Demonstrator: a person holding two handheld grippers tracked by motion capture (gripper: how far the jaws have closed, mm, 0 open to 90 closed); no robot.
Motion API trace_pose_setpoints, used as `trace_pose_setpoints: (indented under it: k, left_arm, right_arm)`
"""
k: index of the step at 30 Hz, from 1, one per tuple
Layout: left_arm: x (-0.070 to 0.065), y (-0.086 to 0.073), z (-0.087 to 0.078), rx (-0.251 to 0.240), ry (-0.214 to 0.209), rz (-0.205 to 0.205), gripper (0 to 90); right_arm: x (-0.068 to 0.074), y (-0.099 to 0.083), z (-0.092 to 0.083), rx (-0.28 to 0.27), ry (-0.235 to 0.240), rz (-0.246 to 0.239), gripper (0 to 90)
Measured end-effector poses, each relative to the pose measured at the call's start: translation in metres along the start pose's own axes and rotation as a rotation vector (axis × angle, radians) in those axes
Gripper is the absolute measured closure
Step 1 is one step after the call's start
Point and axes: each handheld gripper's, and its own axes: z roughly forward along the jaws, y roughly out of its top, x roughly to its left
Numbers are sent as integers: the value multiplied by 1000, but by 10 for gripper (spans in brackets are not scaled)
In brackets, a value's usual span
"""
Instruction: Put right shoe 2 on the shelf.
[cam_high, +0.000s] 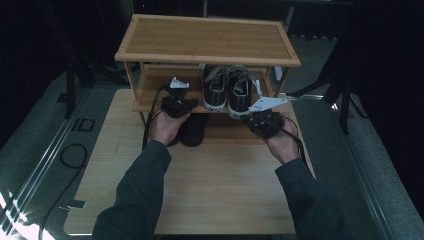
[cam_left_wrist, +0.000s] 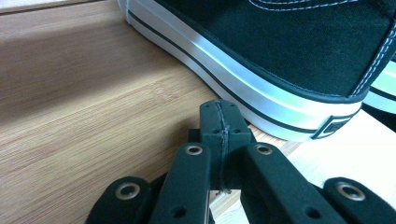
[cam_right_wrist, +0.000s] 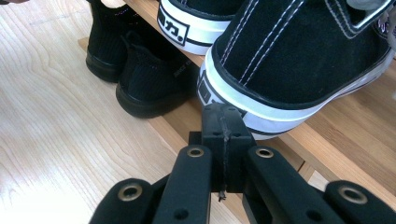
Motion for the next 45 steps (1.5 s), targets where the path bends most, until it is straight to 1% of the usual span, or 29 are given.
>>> trace_pose_setpoints:
  k: [5, 7, 10, 17, 21, 24, 28, 32, 36, 40, 45]
  left_arm:
    - [0, 0, 0, -2, 2, -3, 900]
    - [0, 0, 1, -3, 1, -4, 900]
    - [0, 0, 1, -4, 2, -5, 900]
    - [0, 0, 1, -3, 1, -7, 900]
    - [0, 0, 1, -4, 0, -8, 900]
    - [0, 0, 1, -3, 1, -7, 900]
    - [0, 0, 1, -4, 1, -7, 900]
    - [0, 0, 1, -5, -1, -8, 900]
    - [0, 0, 1, -5, 0, -8, 900]
    - [0, 0, 1, -4, 0, -7, 900]
    - [0, 0, 1, -5, 1, -5, 900]
  right_arm:
    - [1, 0, 3, 2, -7, -7, 900]
    - [1, 0, 3, -9, -13, 0, 900]
    - [0, 0, 3, -11, -15, 4, 900]
    - [1, -1, 5, 5, -36, -11, 900]
    - [-1, -4, 4, -3, -37, 1, 900]
    - [0, -4, 5, -2, -51, 0, 900]
    - [2, -2, 9, -2, -39, 1, 900]
    - [3, 1, 12, -4, -43, -9, 900]
    - [3, 1, 14, -7, -48, -9, 900]
    - [1, 2, 16, -8, -45, 6, 900]
    - [0, 5, 17, -9, -53, -2, 900]
